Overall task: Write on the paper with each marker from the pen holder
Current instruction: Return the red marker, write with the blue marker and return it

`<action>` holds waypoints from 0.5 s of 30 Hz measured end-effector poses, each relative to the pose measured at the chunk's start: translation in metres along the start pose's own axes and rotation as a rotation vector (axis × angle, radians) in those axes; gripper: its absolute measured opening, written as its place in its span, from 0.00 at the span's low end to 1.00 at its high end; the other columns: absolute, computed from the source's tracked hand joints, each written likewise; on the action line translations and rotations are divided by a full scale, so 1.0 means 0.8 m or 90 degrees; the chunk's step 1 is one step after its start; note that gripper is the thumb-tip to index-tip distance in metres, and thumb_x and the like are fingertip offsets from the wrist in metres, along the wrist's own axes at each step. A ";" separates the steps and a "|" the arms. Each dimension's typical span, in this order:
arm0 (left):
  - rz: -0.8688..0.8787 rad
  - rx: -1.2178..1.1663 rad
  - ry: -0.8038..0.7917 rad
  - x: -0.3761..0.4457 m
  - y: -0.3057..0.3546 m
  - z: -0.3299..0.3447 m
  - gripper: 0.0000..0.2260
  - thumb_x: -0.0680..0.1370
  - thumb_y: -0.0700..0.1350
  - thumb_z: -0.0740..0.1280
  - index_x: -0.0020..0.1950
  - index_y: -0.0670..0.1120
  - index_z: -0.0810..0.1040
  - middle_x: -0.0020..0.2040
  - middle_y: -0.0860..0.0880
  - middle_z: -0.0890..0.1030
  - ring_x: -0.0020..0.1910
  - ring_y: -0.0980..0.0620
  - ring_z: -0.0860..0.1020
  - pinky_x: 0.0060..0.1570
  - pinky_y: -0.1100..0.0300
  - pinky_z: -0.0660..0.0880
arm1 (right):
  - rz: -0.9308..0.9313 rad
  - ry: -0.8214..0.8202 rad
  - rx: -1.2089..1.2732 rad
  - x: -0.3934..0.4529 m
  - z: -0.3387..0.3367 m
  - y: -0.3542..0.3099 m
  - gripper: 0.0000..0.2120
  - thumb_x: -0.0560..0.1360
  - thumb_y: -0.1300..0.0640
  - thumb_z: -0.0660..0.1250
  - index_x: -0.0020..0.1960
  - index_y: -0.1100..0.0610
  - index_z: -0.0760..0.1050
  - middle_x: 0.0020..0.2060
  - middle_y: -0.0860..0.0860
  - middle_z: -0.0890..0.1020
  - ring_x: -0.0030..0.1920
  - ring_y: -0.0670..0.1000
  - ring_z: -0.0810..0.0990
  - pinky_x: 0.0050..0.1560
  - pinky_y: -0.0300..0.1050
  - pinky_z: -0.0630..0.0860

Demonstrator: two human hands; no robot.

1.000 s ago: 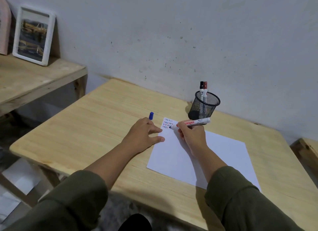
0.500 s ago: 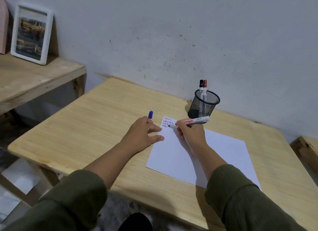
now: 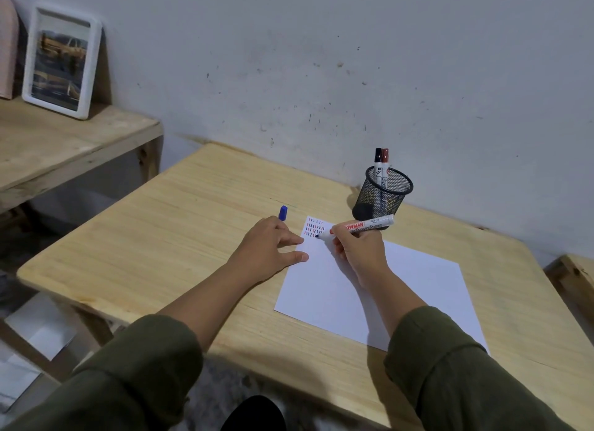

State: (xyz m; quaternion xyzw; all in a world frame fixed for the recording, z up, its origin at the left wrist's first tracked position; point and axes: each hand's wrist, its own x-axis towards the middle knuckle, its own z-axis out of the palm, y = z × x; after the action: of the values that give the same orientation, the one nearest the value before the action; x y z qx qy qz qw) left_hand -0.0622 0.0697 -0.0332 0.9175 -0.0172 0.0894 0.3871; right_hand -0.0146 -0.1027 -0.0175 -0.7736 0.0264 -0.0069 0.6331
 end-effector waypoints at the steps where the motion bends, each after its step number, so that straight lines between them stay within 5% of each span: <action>1: 0.001 -0.001 0.000 0.000 -0.001 0.000 0.18 0.69 0.53 0.73 0.57 0.50 0.80 0.50 0.55 0.71 0.53 0.60 0.69 0.53 0.68 0.63 | 0.003 0.007 0.028 -0.001 0.000 -0.001 0.05 0.71 0.61 0.68 0.37 0.59 0.78 0.25 0.50 0.76 0.26 0.46 0.74 0.29 0.37 0.72; 5: -0.009 -0.057 0.036 0.001 0.000 0.000 0.18 0.67 0.51 0.74 0.55 0.48 0.80 0.48 0.57 0.71 0.51 0.58 0.74 0.48 0.72 0.67 | 0.030 0.018 0.157 -0.007 -0.002 -0.008 0.06 0.73 0.64 0.67 0.36 0.61 0.77 0.22 0.49 0.74 0.22 0.44 0.72 0.23 0.33 0.70; 10: -0.016 -0.100 0.221 0.013 0.007 -0.014 0.18 0.72 0.44 0.71 0.61 0.49 0.74 0.55 0.51 0.69 0.47 0.56 0.72 0.41 0.83 0.65 | 0.039 0.006 0.229 -0.008 -0.002 -0.012 0.07 0.74 0.66 0.66 0.36 0.62 0.75 0.20 0.48 0.74 0.20 0.43 0.71 0.21 0.33 0.68; 13: -0.031 -0.080 0.187 0.028 0.007 -0.019 0.20 0.75 0.41 0.67 0.67 0.50 0.72 0.60 0.50 0.71 0.50 0.56 0.72 0.43 0.87 0.60 | 0.047 -0.003 0.248 -0.010 -0.003 -0.014 0.08 0.74 0.67 0.65 0.36 0.62 0.75 0.20 0.49 0.74 0.20 0.43 0.71 0.21 0.33 0.67; 15: -0.056 -0.062 0.161 0.040 0.005 -0.020 0.19 0.75 0.40 0.66 0.65 0.51 0.74 0.61 0.47 0.75 0.54 0.52 0.74 0.48 0.79 0.63 | 0.048 -0.003 0.250 -0.009 -0.003 -0.013 0.07 0.74 0.66 0.66 0.36 0.63 0.75 0.21 0.50 0.75 0.20 0.43 0.71 0.21 0.33 0.68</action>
State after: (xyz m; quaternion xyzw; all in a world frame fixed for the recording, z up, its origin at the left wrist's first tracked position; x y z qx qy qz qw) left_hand -0.0335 0.0797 -0.0141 0.8789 0.0675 0.1862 0.4339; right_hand -0.0215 -0.1029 -0.0063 -0.6340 0.0520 0.0141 0.7715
